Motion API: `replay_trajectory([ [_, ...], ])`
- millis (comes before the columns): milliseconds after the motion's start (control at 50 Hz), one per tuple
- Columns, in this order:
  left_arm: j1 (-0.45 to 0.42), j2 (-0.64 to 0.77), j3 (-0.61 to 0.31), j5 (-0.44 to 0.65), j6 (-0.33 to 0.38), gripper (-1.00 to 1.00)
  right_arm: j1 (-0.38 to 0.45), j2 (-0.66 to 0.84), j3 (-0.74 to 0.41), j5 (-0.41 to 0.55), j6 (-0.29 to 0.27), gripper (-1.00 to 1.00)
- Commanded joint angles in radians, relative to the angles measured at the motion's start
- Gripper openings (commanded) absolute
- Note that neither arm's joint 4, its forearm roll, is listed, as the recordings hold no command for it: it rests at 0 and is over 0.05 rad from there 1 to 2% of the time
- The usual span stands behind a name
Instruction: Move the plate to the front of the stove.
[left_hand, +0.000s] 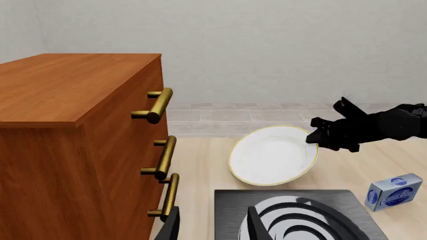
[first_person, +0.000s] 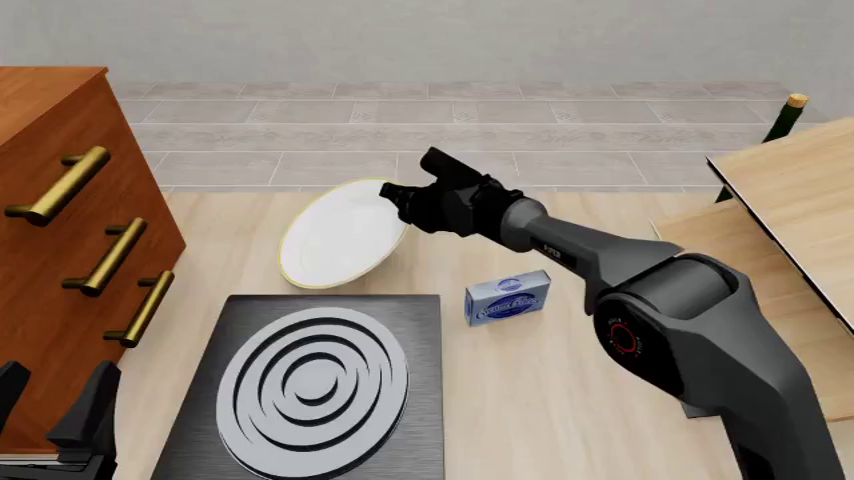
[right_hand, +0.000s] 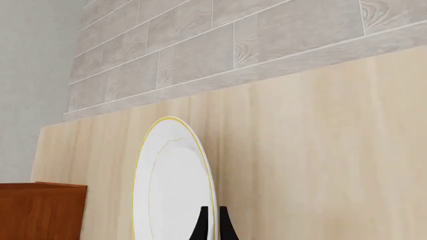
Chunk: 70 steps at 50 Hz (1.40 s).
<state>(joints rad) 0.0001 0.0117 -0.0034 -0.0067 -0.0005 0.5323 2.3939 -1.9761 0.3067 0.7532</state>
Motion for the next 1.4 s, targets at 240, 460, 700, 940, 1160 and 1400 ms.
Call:
replay_trajectory([
  [240,0.000,0.000,0.000,0.000,0.000,1.00,0.005,0.038,-0.020,-0.013,0.010,-1.00],
  [460,0.000,0.000,0.000,0.000,0.000,1.00,0.002,0.077,-0.062,-0.003,0.015,-1.00],
  [700,0.000,0.000,0.000,0.000,0.000,1.00,-0.017,0.137,-0.159,0.052,-0.006,-1.00],
  [940,0.000,0.000,0.000,0.000,0.000,1.00,-0.018,0.179,-0.198,0.064,-0.010,-1.00],
  [1160,0.000,0.000,0.000,0.000,0.000,1.00,-0.013,0.199,-0.210,0.070,-0.016,-1.00],
  [1400,0.000,0.000,0.000,0.000,0.000,1.00,0.005,0.210,-0.209,0.069,-0.032,-1.00],
])
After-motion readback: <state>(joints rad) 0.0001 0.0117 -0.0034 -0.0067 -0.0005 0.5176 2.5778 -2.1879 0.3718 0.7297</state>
